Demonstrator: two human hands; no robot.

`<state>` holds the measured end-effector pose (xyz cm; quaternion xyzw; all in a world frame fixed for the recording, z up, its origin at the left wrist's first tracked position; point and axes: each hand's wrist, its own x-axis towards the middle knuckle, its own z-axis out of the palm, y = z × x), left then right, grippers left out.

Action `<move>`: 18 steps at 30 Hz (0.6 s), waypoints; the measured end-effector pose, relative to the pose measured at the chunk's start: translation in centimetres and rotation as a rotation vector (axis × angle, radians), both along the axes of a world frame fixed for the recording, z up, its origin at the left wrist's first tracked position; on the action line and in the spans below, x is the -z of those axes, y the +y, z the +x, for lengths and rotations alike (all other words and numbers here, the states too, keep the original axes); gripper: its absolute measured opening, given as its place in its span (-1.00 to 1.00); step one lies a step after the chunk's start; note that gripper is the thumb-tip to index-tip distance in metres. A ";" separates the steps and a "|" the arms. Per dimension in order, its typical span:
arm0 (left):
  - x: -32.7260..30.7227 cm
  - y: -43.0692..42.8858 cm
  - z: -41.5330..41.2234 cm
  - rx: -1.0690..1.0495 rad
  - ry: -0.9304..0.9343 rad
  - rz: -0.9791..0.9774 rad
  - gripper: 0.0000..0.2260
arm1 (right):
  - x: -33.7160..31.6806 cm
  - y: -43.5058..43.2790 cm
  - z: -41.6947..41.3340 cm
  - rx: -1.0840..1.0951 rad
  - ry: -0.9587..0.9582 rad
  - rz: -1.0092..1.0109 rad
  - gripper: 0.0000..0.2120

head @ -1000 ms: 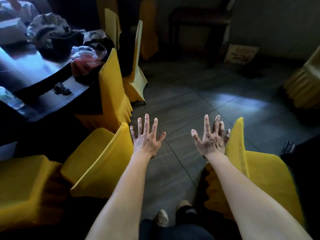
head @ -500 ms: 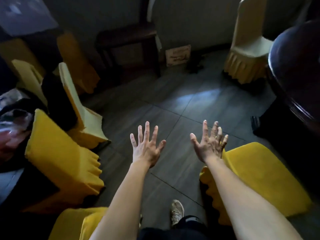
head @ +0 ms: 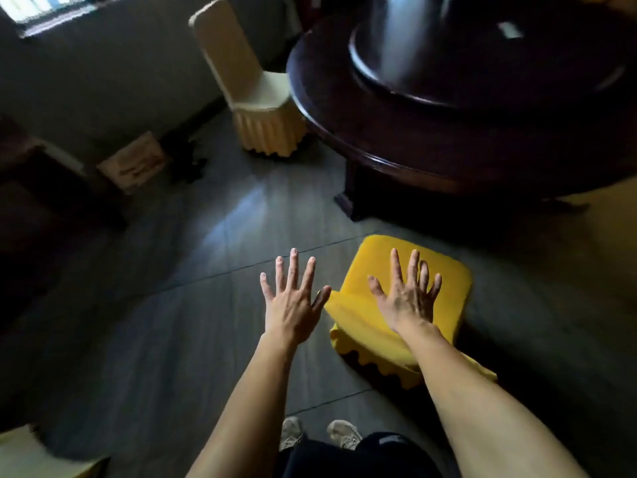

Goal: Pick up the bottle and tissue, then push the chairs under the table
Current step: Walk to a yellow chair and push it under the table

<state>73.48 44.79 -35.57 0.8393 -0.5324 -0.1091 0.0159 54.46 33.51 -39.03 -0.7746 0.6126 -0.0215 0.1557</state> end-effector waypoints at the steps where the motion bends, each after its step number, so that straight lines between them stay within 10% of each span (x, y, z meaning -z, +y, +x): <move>1: 0.2 -1.0 -0.5 0.066 0.008 -0.006 -0.29 | 0.1 0.2 -1.1 0.060 0.011 -0.010 -0.25; 18: 6.5 -2.1 -6.6 0.576 0.051 0.005 -0.36 | 3.1 9.4 -6.3 0.458 0.084 0.024 -0.25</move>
